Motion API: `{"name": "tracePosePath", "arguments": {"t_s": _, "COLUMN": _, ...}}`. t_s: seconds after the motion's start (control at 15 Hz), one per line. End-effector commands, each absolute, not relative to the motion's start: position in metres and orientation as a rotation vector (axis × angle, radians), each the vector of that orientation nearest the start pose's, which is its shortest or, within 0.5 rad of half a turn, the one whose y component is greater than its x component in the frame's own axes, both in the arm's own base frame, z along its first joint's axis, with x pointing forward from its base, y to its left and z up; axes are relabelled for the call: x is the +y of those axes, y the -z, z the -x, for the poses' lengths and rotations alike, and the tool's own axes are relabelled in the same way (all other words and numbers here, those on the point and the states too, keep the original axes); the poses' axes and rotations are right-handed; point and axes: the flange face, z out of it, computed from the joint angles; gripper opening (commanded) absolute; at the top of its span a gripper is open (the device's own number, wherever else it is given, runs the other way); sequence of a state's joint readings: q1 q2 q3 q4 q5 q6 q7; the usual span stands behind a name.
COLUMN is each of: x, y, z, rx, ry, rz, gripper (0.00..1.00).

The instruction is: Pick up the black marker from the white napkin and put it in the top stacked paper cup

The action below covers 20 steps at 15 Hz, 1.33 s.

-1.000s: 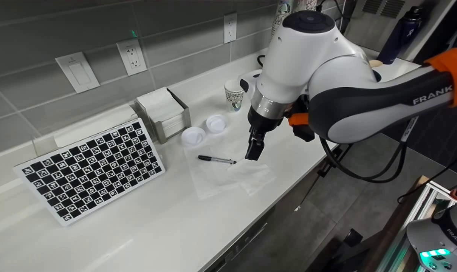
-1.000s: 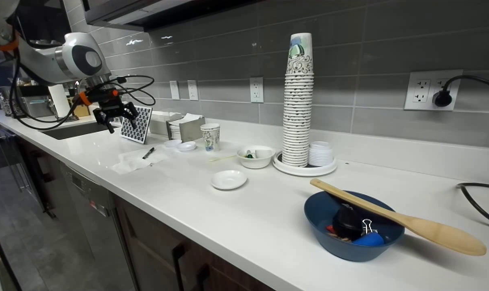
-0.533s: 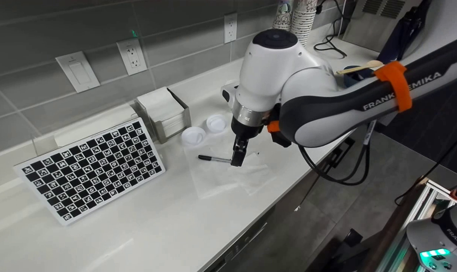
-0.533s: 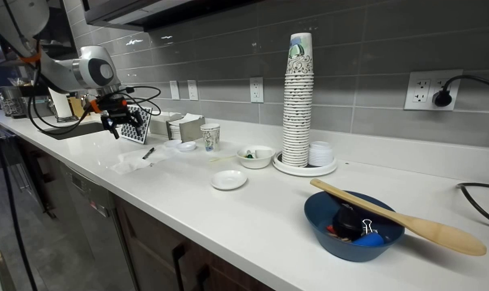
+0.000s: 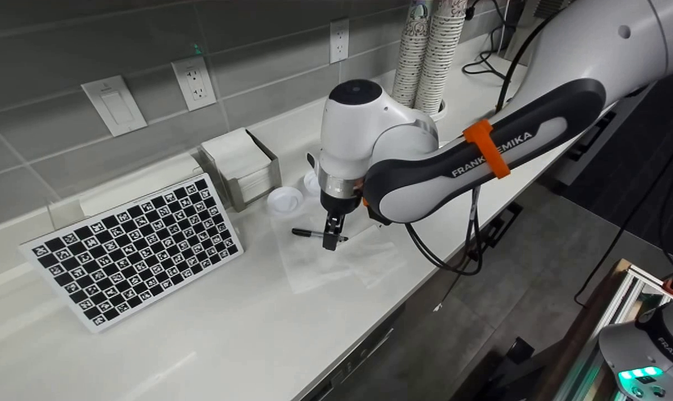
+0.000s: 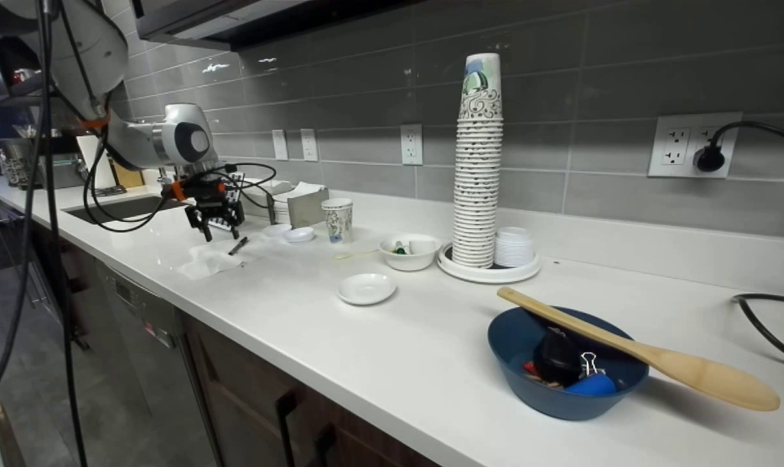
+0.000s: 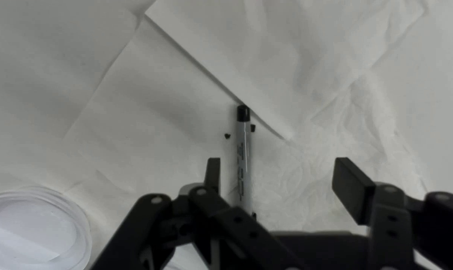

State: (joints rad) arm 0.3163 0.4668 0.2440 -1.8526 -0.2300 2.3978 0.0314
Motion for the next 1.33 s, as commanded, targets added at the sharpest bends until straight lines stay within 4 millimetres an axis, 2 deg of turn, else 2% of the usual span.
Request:
{"name": "tracePosePath", "arguments": {"t_s": 0.0, "x": 0.343, "y": -0.274, "z": -0.575, "rx": -1.008, "ry": 0.152, "rz": 3.011, "gripper": 0.72}}
{"name": "tracePosePath", "arguments": {"t_s": 0.07, "x": 0.343, "y": -0.271, "z": -0.578, "rx": -1.004, "ry": 0.142, "rz": 3.012, "gripper": 0.72}}
{"name": "tracePosePath", "arguments": {"t_s": 0.2, "x": 0.345, "y": -0.267, "z": -0.583, "rx": -1.002, "ry": 0.129, "rz": 3.017, "gripper": 0.64}}
{"name": "tracePosePath", "arguments": {"t_s": 0.33, "x": 0.346, "y": -0.264, "z": -0.587, "rx": -1.0, "ry": 0.117, "rz": 3.02, "gripper": 0.5}}
{"name": "tracePosePath", "arguments": {"t_s": 0.4, "x": 0.346, "y": -0.263, "z": -0.589, "rx": -0.999, "ry": 0.114, "rz": 3.023, "gripper": 0.5}}
{"name": "tracePosePath", "arguments": {"t_s": 0.47, "x": 0.347, "y": -0.261, "z": -0.59, "rx": -0.998, "ry": 0.104, "rz": 3.025, "gripper": 0.43}}
{"name": "tracePosePath", "arguments": {"t_s": 0.53, "x": 0.347, "y": -0.26, "z": -0.591, "rx": -0.996, "ry": 0.096, "rz": 3.027, "gripper": 0.29}}
{"name": "tracePosePath", "arguments": {"t_s": 0.6, "x": 0.346, "y": -0.259, "z": -0.592, "rx": -0.995, "ry": 0.09, "rz": 3.029, "gripper": 0.26}}
{"name": "tracePosePath", "arguments": {"t_s": 0.67, "x": 0.346, "y": -0.257, "z": -0.594, "rx": -0.991, "ry": 0.083, "rz": 3.032, "gripper": 0.2}}
{"name": "tracePosePath", "arguments": {"t_s": 0.87, "x": 0.346, "y": -0.253, "z": -0.596, "rx": -0.987, "ry": 0.066, "rz": 3.039, "gripper": 0.12}}
{"name": "tracePosePath", "arguments": {"t_s": 0.93, "x": 0.345, "y": -0.255, "z": -0.595, "rx": -0.98, "ry": 0.069, "rz": 3.046, "gripper": 0.03}}
{"name": "tracePosePath", "arguments": {"t_s": 1.0, "x": 0.346, "y": -0.26, "z": -0.593, "rx": -0.984, "ry": 0.079, "rz": 3.045, "gripper": 0.0}}
{"name": "tracePosePath", "arguments": {"t_s": 1.07, "x": 0.346, "y": -0.27, "z": -0.588, "rx": -0.986, "ry": 0.091, "rz": 3.038, "gripper": 0.03}}
{"name": "tracePosePath", "arguments": {"t_s": 1.27, "x": 0.343, "y": -0.306, "z": -0.575, "rx": -1.009, "ry": 0.151, "rz": 3.002, "gripper": 0.03}}
